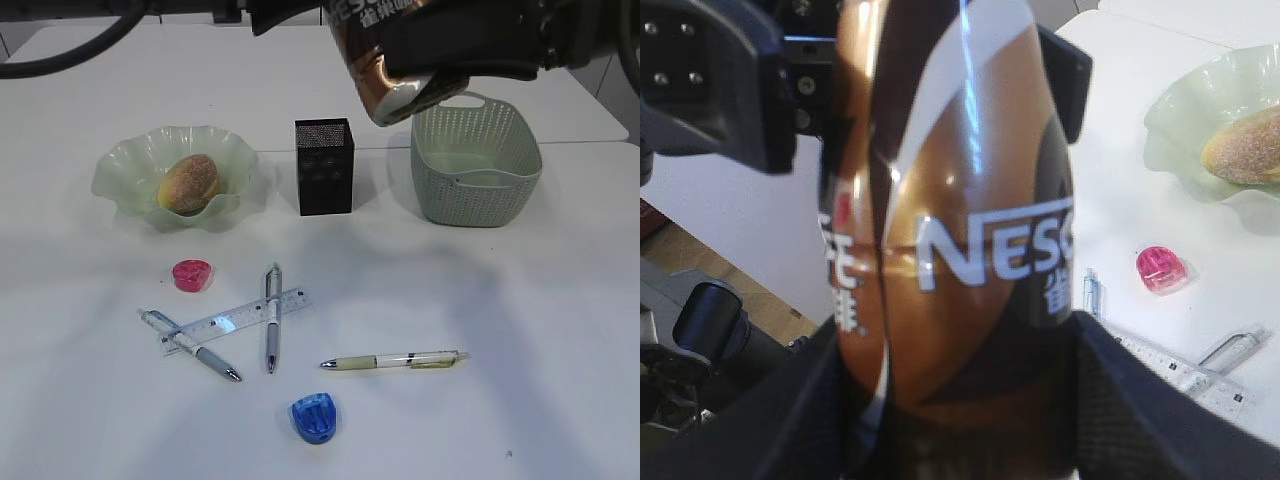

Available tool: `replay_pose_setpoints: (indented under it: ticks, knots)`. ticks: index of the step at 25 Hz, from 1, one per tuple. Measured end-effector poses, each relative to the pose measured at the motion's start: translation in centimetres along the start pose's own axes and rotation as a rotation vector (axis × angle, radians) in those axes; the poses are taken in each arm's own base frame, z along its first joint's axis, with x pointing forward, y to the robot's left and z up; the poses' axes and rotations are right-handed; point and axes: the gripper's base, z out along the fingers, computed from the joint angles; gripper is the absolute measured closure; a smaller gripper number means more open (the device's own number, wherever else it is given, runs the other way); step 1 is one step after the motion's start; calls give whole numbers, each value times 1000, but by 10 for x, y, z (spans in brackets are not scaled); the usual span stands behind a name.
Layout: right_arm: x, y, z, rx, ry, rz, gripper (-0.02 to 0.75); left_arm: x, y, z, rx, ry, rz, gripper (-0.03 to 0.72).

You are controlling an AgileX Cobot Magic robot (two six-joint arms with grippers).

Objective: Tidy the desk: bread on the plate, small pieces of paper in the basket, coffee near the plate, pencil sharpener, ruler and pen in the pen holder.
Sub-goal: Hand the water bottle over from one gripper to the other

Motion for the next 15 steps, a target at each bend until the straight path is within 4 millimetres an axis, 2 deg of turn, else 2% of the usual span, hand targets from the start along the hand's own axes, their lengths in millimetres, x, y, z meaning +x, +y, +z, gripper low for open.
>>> replay_pose_setpoints:
  ticks: [6,15]
  knots:
    - [0,1,0,-6,3,-2,276,3,-2,8,-29,-1,3,159]
    - [0,1,0,-6,2,-4,276,3,-1,8,-35,-3,3,289]
